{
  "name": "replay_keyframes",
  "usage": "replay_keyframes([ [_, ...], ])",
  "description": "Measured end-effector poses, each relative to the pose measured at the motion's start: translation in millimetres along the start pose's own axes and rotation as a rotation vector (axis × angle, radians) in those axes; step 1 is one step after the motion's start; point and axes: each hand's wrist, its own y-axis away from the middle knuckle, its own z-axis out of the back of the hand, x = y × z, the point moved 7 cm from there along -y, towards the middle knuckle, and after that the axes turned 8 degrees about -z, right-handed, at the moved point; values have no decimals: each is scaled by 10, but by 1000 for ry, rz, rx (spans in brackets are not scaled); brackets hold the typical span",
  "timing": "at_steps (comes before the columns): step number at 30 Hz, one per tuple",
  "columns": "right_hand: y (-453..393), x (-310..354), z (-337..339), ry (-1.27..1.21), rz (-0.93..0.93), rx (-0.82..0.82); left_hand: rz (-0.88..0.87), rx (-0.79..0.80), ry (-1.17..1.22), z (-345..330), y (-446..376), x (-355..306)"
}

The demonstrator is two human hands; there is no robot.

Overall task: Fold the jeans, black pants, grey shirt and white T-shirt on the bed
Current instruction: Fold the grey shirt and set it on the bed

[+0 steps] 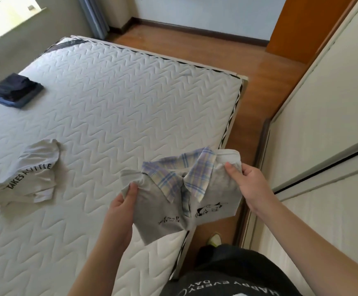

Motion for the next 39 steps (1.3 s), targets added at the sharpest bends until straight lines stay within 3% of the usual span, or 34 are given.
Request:
replay_keyframes([
  [19, -1097, 485, 543, -3, -23, 114, 20, -49, -9, -853, -920, -224],
  [39, -2001, 1457, 1905, -84, 22, -404, 128, 419, -111, -3281, -2660, -616],
])
